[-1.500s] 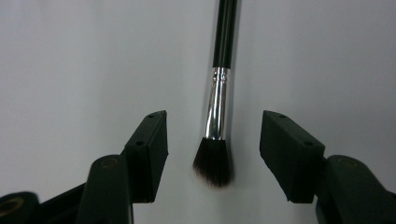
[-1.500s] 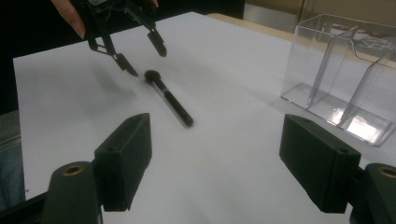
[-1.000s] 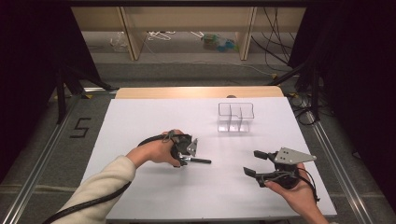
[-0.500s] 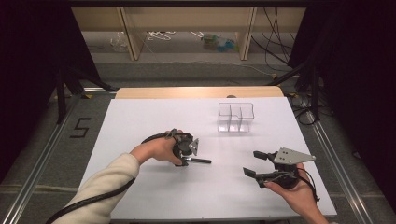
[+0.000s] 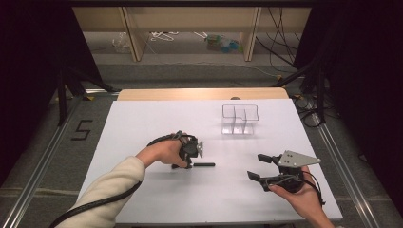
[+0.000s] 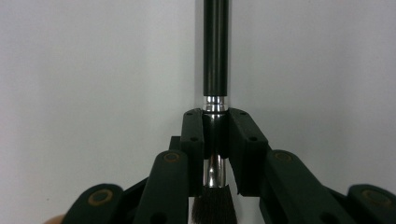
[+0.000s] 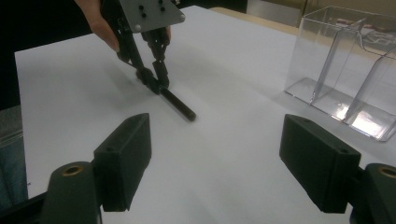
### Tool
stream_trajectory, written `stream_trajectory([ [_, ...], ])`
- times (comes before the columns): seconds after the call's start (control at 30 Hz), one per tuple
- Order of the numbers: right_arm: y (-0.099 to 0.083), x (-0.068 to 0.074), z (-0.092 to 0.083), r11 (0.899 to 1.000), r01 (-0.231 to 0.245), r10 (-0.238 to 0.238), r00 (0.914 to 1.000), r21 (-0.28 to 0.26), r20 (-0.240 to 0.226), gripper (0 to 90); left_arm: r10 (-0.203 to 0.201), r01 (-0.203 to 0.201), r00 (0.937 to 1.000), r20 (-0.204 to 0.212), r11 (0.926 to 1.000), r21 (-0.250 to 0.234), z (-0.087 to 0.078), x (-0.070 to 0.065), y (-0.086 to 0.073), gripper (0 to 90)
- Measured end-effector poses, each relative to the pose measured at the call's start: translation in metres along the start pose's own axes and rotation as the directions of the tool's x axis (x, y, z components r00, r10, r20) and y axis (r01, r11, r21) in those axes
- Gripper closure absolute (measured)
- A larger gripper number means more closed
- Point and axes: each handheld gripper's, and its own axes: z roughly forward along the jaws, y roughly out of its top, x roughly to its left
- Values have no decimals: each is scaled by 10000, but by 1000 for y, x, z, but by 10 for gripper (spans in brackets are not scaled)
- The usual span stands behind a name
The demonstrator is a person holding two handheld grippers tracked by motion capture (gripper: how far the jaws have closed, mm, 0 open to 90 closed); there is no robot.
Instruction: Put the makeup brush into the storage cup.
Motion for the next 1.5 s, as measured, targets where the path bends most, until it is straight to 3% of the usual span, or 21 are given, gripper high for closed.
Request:
stream_trajectory([
  [0.33, 0, -1, 1, 10000, 29, -29, 10000, 35, -12, 262, 318, -318, 9994, -137, 9995, 38, -6, -4, 1, 768],
  [0.57, 0, -1, -1, 9999, -17, 16, 10000, 110, 88, 263, 98, -103, 9997, -238, 9997, -218, -18, -9, -3, 769],
  [0.6, 0, -2, 0, 10000, -21, 21, 10000, -76, 49, 263, -9, 1, 9997, -251, 9995, -320, -18, -10, -4, 769],
  [0.83, -1, -1, 2, 10000, 63, -63, 10000, 65, -50, 260, -4, -3, 9994, -332, 9998, -202, -27, -14, -9, 769],
  [1.0, 0, 4, 5, 9994, 170, -165, 9997, 295, -180, 255, -144, 134, 9993, -342, 9995, -271, -34, -24, -10, 769],
  [1.03, 0, 5, 8, 9986, 416, -406, 9987, 312, -312, 253, -12, 7, 9994, -360, 9999, -151, -37, -25, -10, 768],
  [1.2, 0, 9, 10, 9964, 648, -627, 9973, 546, -379, 252, 124, -131, 9990, -427, 9998, -145, -44, -36, -9, 768],
  [1.47, 3, 14, 17, 9960, 778, -747, 9949, 437, -677, 250, 446, -452, 9980, -456, 9989, -101, -52, -52, 1, 768],
  [1.5, 5, 16, 21, 9948, 954, -927, 9930, 349, -728, 250, 563, -567, 9973, -475, 9984, -85, -55, -55, 5, 768],
])
